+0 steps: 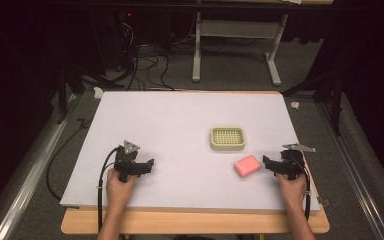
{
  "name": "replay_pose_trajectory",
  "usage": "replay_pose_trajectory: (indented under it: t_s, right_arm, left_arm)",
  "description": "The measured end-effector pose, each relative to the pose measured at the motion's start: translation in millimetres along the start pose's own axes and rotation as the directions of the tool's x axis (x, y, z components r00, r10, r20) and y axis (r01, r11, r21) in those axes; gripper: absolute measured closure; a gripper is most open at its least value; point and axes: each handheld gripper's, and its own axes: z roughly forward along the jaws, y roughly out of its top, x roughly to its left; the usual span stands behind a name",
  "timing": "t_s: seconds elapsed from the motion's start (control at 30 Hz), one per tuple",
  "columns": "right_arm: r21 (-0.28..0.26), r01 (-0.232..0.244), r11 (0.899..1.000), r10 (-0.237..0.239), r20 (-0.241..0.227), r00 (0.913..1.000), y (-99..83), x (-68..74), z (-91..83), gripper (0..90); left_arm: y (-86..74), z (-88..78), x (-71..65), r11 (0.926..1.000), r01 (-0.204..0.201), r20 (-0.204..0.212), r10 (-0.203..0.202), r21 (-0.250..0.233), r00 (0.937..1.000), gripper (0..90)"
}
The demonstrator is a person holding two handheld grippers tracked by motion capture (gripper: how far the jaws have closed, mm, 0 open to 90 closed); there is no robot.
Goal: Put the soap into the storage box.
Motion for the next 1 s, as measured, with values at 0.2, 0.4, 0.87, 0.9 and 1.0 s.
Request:
replay_pose_trajectory:
  t_s: [0.2, 0.4, 0.87, 0.9, 1.0]
  right_arm:
    - [-0.041, -0.003, 0.999, 0.001, -0.04, 0.9992, -2.1, 1.2, -11.8, 17.6]
    - [-0.078, 0.005, 0.997, -0.01, -0.07, 0.9975, -4.9, 4.6, -23.4, 17.0]
    - [-0.118, 0.028, 0.993, -0.042, -0.113, 0.9928, -12.7, 18.0, -35.8, 15.0]
    - [-0.122, 0.035, 0.992, -0.048, -0.112, 0.9926, -14.0, 19.8, -37.5, 14.8]
    - [-0.13, 0.039, 0.991, -0.055, -0.119, 0.9914, -15.7, 22.1, -40.3, 14.8]
  left_arm:
    - [0.0, 0.0, -0.2, 1.0, -0.001, -0.002, 0.001, 0.0, 1.0, 15.8]
    - [-0.1, 0.1, -0.3, 1.0, -0.001, -0.004, 0.001, -0.002, 1.0, 15.8]
    - [-0.1, 0.1, -0.4, 1.0, -0.001, -0.004, 0.001, -0.002, 1.0, 15.8]
    - [-0.1, 0.1, -0.4, 1.0, -0.001, -0.004, 0.001, -0.002, 1.0, 15.8]
    - [-0.1, 0.1, -0.4, 1.0, -0.001, -0.004, 0.001, -0.002, 1.0, 15.8]
